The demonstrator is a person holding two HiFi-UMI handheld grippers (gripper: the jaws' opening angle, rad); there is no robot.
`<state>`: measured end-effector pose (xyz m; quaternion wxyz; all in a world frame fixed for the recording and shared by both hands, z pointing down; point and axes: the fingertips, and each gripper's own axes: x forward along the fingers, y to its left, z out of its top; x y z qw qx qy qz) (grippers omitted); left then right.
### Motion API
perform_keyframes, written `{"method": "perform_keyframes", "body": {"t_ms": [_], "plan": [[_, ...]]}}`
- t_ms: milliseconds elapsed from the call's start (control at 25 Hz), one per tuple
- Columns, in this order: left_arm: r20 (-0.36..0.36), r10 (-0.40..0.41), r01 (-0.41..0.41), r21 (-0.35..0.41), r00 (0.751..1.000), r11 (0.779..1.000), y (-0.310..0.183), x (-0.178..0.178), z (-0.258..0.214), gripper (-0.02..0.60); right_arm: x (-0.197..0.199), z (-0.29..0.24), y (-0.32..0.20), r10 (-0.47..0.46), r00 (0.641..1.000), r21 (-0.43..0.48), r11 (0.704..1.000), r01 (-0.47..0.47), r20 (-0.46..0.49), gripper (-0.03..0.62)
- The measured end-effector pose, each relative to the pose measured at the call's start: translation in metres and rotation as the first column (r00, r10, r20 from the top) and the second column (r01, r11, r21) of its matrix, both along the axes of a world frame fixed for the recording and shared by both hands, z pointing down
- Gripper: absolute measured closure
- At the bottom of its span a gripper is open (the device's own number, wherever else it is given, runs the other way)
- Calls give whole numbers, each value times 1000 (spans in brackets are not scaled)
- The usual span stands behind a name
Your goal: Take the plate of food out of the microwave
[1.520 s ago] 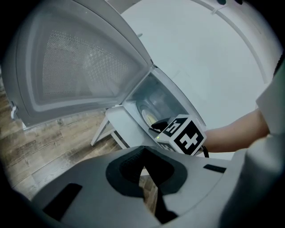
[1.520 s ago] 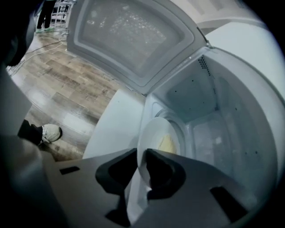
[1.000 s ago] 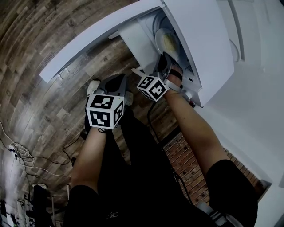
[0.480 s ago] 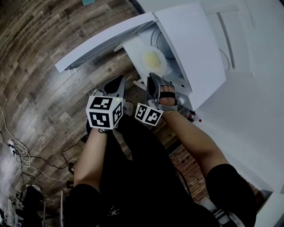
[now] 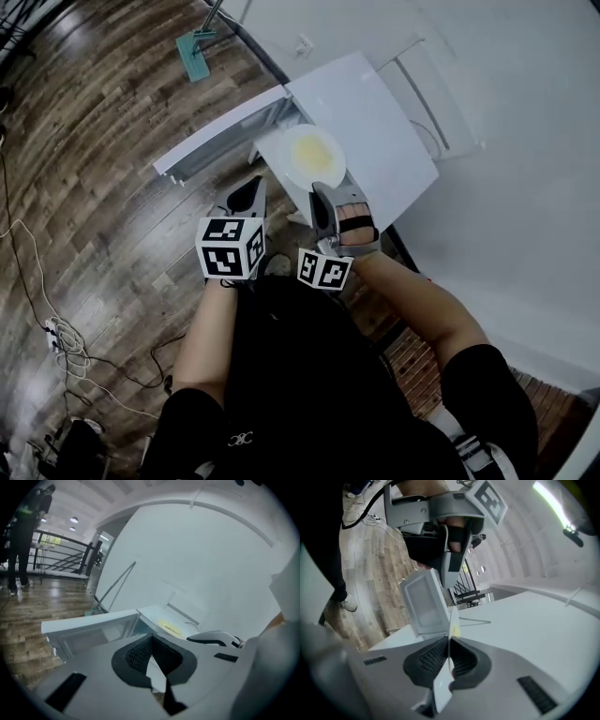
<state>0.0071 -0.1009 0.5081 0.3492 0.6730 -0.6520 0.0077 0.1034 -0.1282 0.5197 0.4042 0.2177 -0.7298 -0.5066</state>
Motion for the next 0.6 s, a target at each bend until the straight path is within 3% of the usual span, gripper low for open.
{"method": "perform_keyframes", "body": {"t_ms": [320,600], "plan": [[94,56,-66,103,994,992,-15,24,-122,584,18,-114,-28,39,997,84,995,-44,59,568],[187,99,-138,211,977,968,-42,29,-212,584,36,-208,-72,105,983,150,980,-128,150,568]]}}
